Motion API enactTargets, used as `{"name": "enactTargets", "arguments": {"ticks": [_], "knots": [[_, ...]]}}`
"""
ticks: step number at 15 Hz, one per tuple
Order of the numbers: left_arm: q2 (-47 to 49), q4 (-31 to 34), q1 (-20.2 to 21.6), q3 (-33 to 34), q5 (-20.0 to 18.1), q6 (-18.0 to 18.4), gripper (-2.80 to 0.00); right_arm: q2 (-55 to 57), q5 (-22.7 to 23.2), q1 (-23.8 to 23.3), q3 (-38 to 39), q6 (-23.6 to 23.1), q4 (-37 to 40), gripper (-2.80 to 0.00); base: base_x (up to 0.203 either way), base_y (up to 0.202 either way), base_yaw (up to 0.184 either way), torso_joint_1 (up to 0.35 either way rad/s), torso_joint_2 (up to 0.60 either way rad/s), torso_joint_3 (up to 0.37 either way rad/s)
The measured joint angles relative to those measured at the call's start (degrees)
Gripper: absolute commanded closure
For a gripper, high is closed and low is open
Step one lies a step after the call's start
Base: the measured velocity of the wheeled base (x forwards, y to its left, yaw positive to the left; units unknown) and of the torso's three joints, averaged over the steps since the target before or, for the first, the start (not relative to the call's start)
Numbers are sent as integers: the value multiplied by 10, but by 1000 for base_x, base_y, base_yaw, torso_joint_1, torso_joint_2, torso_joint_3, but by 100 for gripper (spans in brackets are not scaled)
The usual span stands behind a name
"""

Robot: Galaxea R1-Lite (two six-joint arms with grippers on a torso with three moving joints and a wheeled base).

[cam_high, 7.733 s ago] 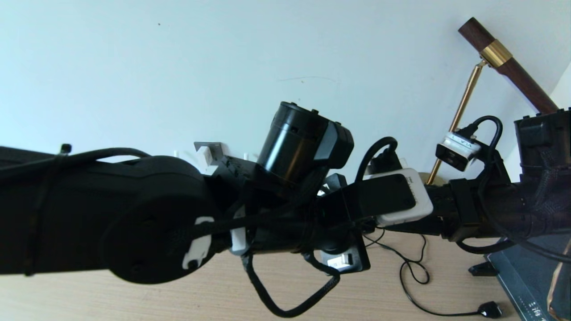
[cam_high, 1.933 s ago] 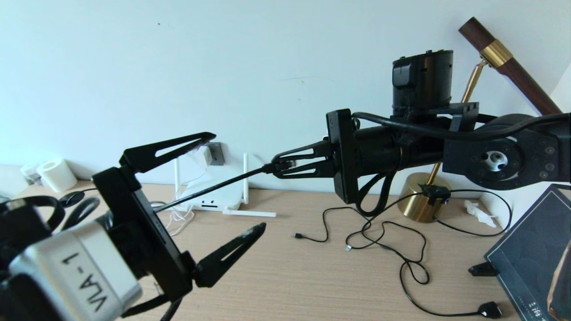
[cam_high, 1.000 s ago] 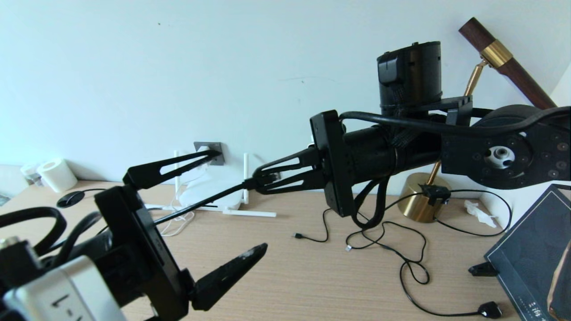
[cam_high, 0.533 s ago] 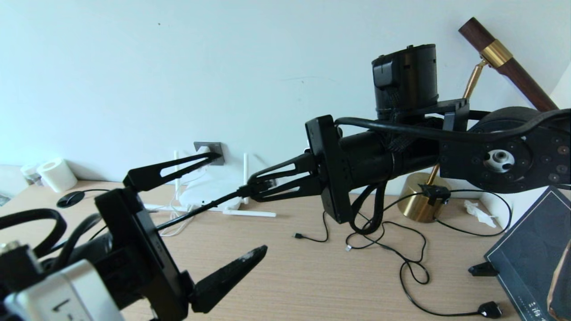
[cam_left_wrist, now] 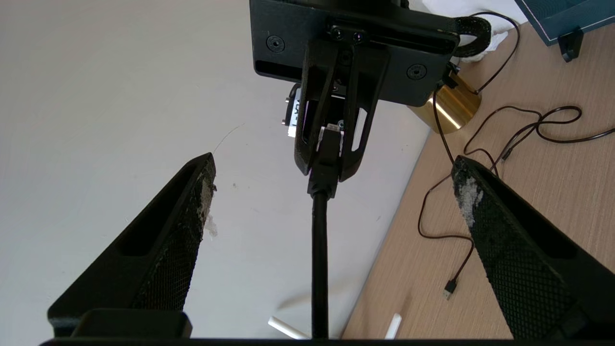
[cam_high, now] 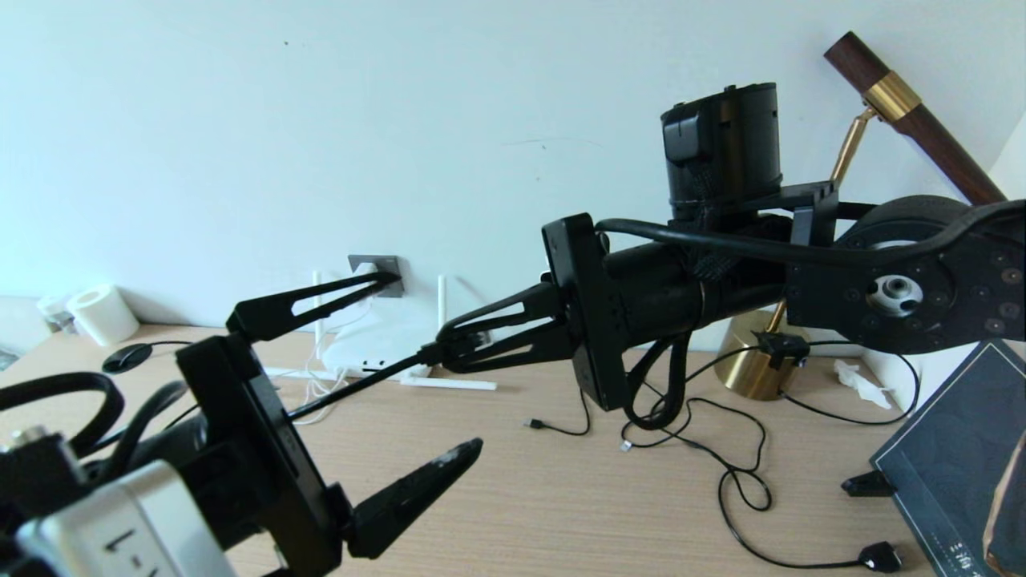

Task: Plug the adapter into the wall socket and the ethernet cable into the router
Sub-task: Hand it to the other hand

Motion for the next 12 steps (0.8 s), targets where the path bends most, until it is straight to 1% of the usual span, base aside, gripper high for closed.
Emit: {"name": "enactTargets", "arguments": {"ticks": [3,4,12], "knots": [[1,0,0,2,0,0,-280,0,0,2,1,0,0,0,0,0,0,0,0,0],[1,0,0,3,0,0,0,0,0,2,1,0,0,0,0,0,0,0,0,0],[1,-1,0,13,0,0,0,0,1,9,1,0,0,0,0,0,0,0,0,0]]}}
